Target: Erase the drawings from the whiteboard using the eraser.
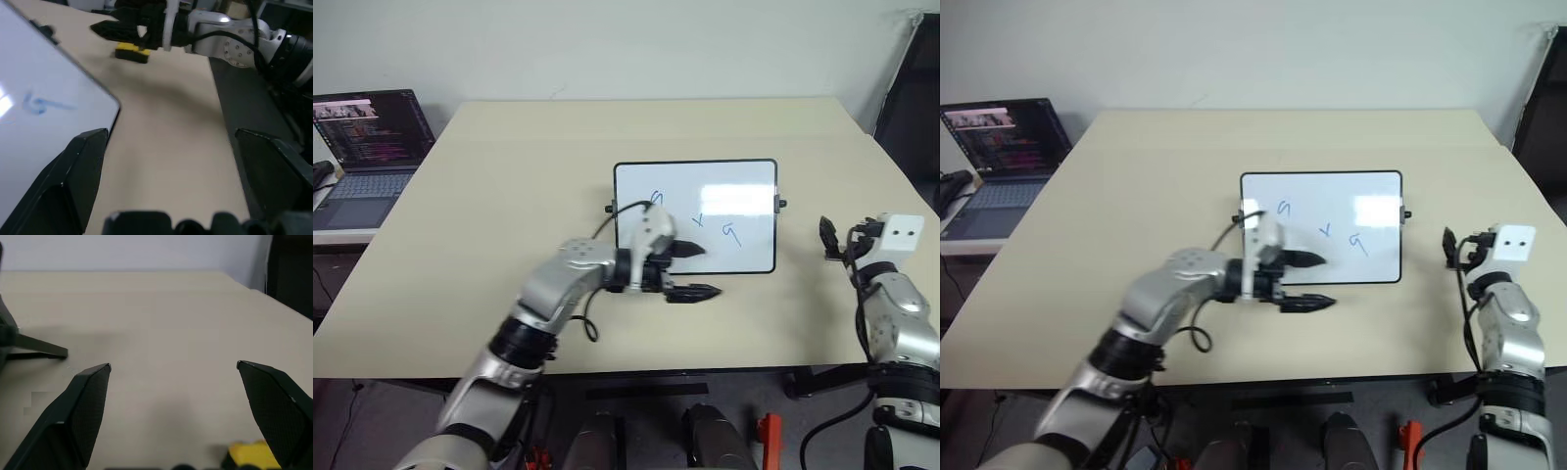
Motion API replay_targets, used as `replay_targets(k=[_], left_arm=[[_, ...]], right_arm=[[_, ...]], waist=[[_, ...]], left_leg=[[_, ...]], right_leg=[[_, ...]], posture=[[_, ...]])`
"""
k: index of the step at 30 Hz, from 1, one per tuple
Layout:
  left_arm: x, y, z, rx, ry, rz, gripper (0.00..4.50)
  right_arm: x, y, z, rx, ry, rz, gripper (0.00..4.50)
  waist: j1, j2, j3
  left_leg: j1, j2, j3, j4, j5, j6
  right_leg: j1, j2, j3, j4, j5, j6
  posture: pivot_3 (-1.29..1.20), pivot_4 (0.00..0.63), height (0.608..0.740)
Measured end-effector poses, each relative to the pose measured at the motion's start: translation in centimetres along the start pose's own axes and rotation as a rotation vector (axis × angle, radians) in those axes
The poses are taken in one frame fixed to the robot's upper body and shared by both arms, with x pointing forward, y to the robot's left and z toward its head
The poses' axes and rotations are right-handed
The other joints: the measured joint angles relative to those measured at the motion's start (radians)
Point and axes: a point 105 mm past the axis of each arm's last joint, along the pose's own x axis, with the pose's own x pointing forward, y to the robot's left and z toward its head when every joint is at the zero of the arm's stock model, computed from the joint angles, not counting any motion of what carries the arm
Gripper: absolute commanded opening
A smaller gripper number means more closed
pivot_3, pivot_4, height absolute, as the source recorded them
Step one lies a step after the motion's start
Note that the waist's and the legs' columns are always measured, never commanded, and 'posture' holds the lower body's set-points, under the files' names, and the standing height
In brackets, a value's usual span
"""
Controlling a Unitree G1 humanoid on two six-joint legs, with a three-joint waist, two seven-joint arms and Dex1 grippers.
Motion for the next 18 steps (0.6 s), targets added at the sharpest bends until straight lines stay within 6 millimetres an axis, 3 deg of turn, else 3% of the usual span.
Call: replay_targets(k=[6,13,18], left_arm=[[2.7,0.0,0.8,0.048,-0.023,-0.017,4.5],[2.9,-0.6,-1.0,0.022,0.01,-0.035,4.5],[2.8,-0.5,-1.2,0.036,0.022,-0.024,4.5]], right_arm=[[-1.5,-3.9,1.6,0.002,0.13,0.041,4.48],[-2.8,-5.7,-1.1,0.088,0.316,0.136,4.48],[-2.2,-6.4,-2.0,0.111,0.339,0.146,4.48]], waist=[[-0.002,0.0,0.0],[-0.002,0.0,0.0],[-0.002,0.0,0.0]], left_leg=[[0.001,0.0,0.002,0.0,0.0,0.0],[0.001,0.0,0.005,0.001,0.0,0.001],[0.001,0.0,0.006,0.001,0.001,0.002]], right_leg=[[0.0,0.002,0.001,0.0,0.0,0.0],[0.0,0.001,0.004,-0.001,0.0,0.001],[0.0,0.002,0.004,-0.001,0.0,0.003]], posture=[[0.0,0.15,0.74],[0.0,0.15,0.74],[0.0,0.15,0.74]])
